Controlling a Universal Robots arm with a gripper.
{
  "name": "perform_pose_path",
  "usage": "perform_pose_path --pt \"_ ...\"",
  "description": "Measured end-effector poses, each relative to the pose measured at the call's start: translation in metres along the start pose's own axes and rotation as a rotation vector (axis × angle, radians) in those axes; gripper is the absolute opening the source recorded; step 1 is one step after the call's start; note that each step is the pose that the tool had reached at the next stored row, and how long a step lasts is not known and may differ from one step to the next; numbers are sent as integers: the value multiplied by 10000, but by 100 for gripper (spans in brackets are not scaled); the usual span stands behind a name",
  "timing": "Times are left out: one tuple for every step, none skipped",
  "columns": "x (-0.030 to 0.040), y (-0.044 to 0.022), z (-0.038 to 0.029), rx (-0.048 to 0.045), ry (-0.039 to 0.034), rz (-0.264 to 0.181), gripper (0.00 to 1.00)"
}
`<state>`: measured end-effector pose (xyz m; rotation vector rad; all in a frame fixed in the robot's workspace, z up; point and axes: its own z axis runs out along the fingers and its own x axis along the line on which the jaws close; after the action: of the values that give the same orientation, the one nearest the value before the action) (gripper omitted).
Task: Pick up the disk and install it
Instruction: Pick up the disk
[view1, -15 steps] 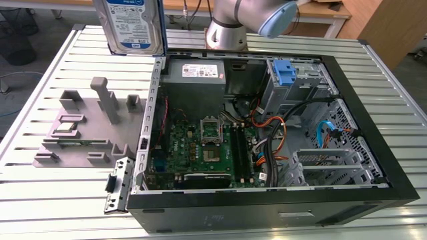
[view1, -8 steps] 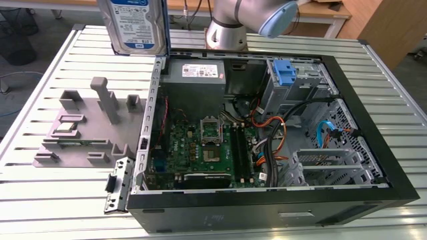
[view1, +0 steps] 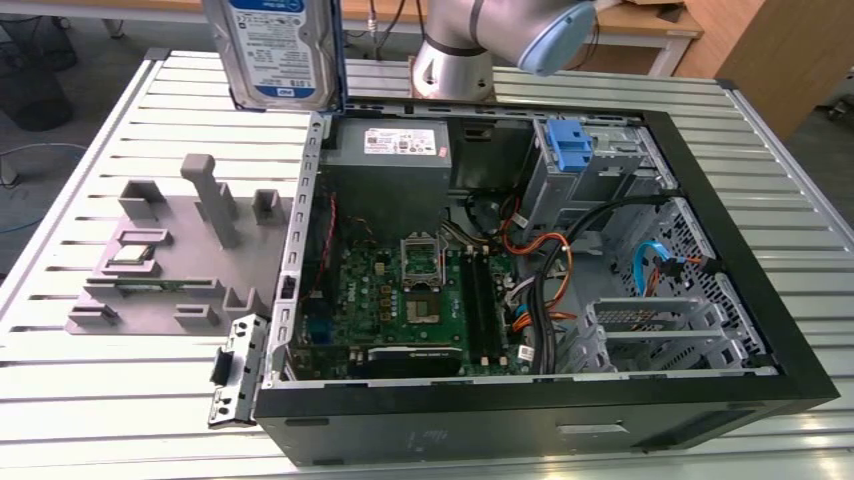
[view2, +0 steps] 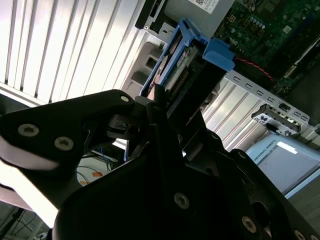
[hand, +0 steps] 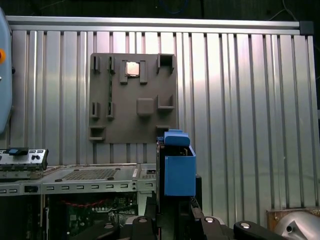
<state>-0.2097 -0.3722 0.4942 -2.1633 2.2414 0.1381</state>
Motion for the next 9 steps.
perform_pose_path --pt "0 -7 0 -1 0 1 35" --pt "0 -15 0 0 0 0 35" --pt "-1 -22 0 0 0 0 35" --pt "-1 -30 0 0 0 0 35" --pt "-1 -37 0 0 0 0 35" --pt "-2 -44 0 0 0 0 35" --pt "-2 -51 0 0 0 0 35" --pt "-2 -57 0 0 0 0 35" --pt "-2 -64 0 0 0 1 35"
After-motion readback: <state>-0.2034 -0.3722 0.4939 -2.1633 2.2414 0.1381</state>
